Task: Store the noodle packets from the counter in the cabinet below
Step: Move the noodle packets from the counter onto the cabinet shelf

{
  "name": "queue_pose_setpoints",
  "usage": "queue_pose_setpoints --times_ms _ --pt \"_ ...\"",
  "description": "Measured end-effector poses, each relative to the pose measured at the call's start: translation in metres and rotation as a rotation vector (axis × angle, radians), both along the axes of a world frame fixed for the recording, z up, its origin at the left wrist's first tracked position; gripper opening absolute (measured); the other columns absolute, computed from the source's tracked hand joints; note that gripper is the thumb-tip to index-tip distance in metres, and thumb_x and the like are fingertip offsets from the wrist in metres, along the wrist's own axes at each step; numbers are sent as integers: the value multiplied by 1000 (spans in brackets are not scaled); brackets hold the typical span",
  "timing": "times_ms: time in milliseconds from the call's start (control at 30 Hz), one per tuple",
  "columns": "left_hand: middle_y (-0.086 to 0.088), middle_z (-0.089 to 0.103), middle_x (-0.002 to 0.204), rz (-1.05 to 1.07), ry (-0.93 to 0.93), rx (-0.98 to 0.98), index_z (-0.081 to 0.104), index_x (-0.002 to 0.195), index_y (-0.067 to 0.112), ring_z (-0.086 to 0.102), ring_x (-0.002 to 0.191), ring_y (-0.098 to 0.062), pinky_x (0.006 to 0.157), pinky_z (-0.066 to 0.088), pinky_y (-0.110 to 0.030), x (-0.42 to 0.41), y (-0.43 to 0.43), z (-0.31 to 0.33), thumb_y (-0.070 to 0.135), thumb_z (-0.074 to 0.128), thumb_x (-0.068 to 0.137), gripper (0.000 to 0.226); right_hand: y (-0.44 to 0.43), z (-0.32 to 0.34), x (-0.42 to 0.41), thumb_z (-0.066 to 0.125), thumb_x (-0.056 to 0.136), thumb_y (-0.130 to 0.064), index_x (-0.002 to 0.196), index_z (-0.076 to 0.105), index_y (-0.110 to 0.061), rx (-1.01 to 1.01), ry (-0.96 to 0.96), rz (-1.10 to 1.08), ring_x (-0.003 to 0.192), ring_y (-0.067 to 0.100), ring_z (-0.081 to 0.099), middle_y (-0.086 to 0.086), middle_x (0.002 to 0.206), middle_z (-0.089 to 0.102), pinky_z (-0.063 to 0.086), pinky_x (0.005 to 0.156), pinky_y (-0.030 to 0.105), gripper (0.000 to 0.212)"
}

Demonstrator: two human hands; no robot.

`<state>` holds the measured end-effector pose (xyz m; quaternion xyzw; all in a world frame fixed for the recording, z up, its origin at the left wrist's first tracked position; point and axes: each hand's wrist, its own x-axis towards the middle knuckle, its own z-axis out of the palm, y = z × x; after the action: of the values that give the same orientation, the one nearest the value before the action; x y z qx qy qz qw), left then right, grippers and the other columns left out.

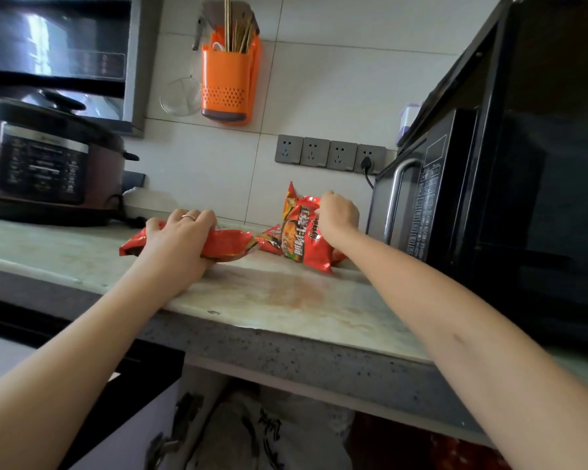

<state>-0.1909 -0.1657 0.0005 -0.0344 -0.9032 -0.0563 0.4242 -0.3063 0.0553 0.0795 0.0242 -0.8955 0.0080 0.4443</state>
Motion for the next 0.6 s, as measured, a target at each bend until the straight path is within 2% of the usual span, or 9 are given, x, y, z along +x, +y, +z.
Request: queue_pose_setpoints --times_ms 100,200,233,267,333,433,500,600 --pt "-4 51 123 -98 74 47 46 115 18 42 118 -28 95 32 -47 3 1 1 24 70 77 46 -12 12 27 49 98 -14 107 54 -3 -317 78 182 95 28 64 10 106 66 39 62 31 15" --pt "-5 37 140 -209 172 95 52 117 15 35 128 -31 98 33 -50 12 2 1 22 77 71 53 -19 24 59 54 95 -16 104 52 -7 -419 85 438 92 25 60 7 101 60 43 66 31 13" --pt "-7 31 146 -238 211 100 54 116 14 31 132 -34 100 33 -53 16 2 1 21 79 69 54 -19 28 70 56 94 -15 96 52 -10 -446 46 549 90 23 58 5 97 58 44 66 30 7" --pt "-11 24 149 -268 256 110 56 116 15 28 134 -38 102 33 -57 19 2 1 21 81 68 55 -18 30 81 57 93 -13 86 50 -13 -473 -5 668 88 21 56 6 94 58 47 69 32 10" --pt "-16 14 150 -313 319 156 55 119 19 22 136 -43 106 30 -62 32 4 0 27 81 67 59 -13 29 104 60 90 -9 73 44 -18 -504 -149 867 91 19 55 13 97 63 48 86 40 26" --pt "-17 14 150 -335 389 60 51 117 23 20 136 -38 109 25 -61 55 17 -4 48 66 70 55 -3 16 124 58 88 -4 74 44 -17 -602 -381 1014 93 22 53 11 90 58 45 97 46 24" --pt "-26 24 147 -346 422 -98 50 108 21 26 133 -36 109 24 -60 71 27 -7 52 60 70 50 2 1 132 51 87 2 79 44 -15 -631 -486 1008 90 25 52 11 87 55 47 91 47 20" --pt "-25 34 144 -341 451 -250 47 107 22 46 117 -39 98 40 -51 91 36 -11 51 62 71 49 5 -25 149 43 87 4 78 42 -15 -610 -443 960 82 23 50 11 83 51 45 71 40 21"
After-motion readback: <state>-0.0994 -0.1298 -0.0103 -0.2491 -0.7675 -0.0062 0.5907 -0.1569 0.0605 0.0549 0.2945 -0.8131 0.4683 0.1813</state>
